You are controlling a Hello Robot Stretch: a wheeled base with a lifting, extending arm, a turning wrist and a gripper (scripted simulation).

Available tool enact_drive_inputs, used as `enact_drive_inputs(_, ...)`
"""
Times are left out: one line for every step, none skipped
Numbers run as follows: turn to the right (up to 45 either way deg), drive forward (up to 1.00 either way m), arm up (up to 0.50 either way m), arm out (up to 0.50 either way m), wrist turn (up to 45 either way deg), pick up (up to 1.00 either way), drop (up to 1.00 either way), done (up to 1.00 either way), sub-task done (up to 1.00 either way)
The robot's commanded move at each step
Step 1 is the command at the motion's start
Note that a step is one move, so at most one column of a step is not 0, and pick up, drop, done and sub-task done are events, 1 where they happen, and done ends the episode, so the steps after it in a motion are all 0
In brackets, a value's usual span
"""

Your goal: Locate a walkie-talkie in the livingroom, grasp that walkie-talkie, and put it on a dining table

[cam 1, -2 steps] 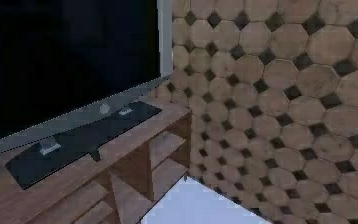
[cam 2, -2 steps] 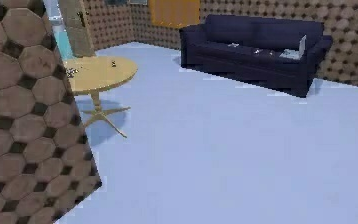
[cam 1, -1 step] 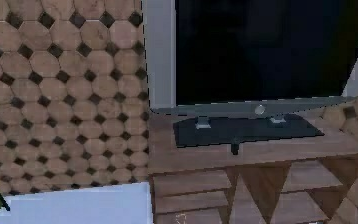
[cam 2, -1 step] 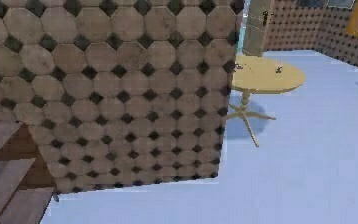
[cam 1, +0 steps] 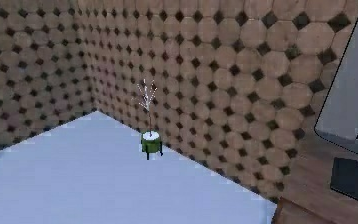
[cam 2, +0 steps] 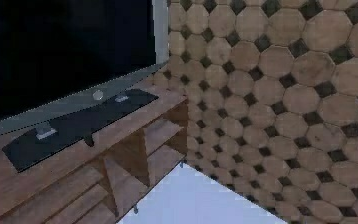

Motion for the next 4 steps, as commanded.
enact_drive_inputs(-24.0, 0.00, 0.00, 0.00, 0.0, 0.00, 0.00, 0.00, 0.00)
enact_drive_inputs(45.0, 0.00, 0.00, 0.00, 0.0, 0.00, 0.00, 0.00, 0.00)
enact_drive_inputs(6.0, 0.00, 0.00, 0.00, 0.0, 0.00, 0.00, 0.00, 0.00)
enact_drive_inputs(3.0, 0.00, 0.00, 0.00, 0.0, 0.00, 0.00, 0.00, 0.00)
